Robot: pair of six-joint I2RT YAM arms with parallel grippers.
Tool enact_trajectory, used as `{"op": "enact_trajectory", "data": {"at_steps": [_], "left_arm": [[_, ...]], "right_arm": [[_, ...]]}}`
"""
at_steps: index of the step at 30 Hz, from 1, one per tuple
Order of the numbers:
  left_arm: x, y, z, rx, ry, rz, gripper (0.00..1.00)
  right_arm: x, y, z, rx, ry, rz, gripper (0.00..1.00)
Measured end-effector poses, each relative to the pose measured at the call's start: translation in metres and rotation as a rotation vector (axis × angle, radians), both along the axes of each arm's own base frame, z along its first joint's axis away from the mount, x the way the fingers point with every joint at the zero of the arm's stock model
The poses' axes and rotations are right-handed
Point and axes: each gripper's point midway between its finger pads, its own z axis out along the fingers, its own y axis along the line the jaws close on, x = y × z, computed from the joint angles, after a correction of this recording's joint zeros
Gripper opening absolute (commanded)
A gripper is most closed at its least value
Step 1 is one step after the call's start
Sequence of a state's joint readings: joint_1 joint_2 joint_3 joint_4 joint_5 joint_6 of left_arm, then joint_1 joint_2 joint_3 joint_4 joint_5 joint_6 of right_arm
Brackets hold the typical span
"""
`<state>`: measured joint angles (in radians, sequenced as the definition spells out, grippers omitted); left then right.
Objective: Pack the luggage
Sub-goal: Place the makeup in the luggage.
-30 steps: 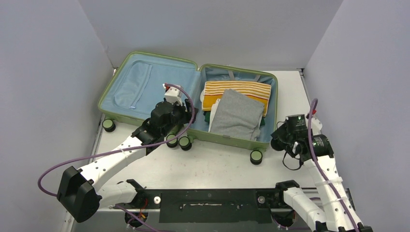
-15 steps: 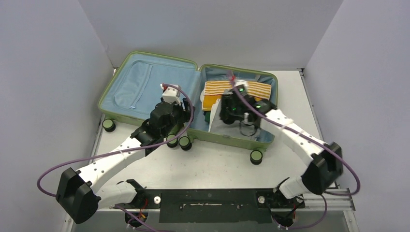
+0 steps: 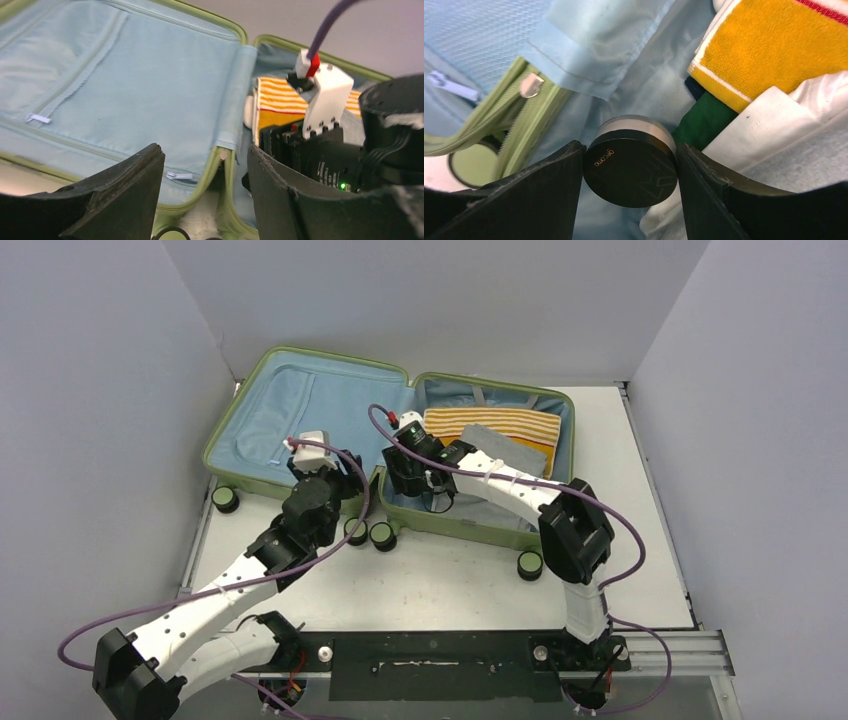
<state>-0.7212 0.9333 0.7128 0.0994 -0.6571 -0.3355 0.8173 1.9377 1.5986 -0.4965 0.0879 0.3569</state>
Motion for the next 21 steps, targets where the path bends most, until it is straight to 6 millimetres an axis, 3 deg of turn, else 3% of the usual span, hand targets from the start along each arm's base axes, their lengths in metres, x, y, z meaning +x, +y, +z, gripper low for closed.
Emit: {"op": "enact_trajectory", "data": {"at_steps": [5, 6, 10, 12, 16, 21], "left_arm": [[-0.005, 0.025, 0.012, -0.034, -0.059, 0.107, 0.59], [-0.005, 0.028, 0.014, -0.041, -0.07, 0.121, 0.59], [-0.005, 0.032, 0.017, -0.05, -0.084, 0.149, 0.62], [-0.005, 0.032, 0.016, -0.047, -0.083, 0.154, 0.68], [-0.004, 0.032, 0.014, -0.034, -0.078, 0.155, 0.79], [-0.003, 0.034, 0.012, -0.018, -0.074, 0.169, 0.87]], "right_arm": [[0.003, -0.003, -0.025, -0.035, 0.035, -0.019, 0.0], [0.003, -0.003, -0.029, -0.038, 0.041, -0.022, 0.06], [0.002, -0.002, -0.035, -0.038, 0.056, -0.028, 0.59], [0.002, -0.001, -0.035, -0.031, 0.06, -0.033, 0.7], [0.002, 0.0, -0.035, -0.003, 0.082, -0.045, 0.81], [0.001, 0.003, -0.022, 0.069, 0.111, -0.051, 0.84]]}}
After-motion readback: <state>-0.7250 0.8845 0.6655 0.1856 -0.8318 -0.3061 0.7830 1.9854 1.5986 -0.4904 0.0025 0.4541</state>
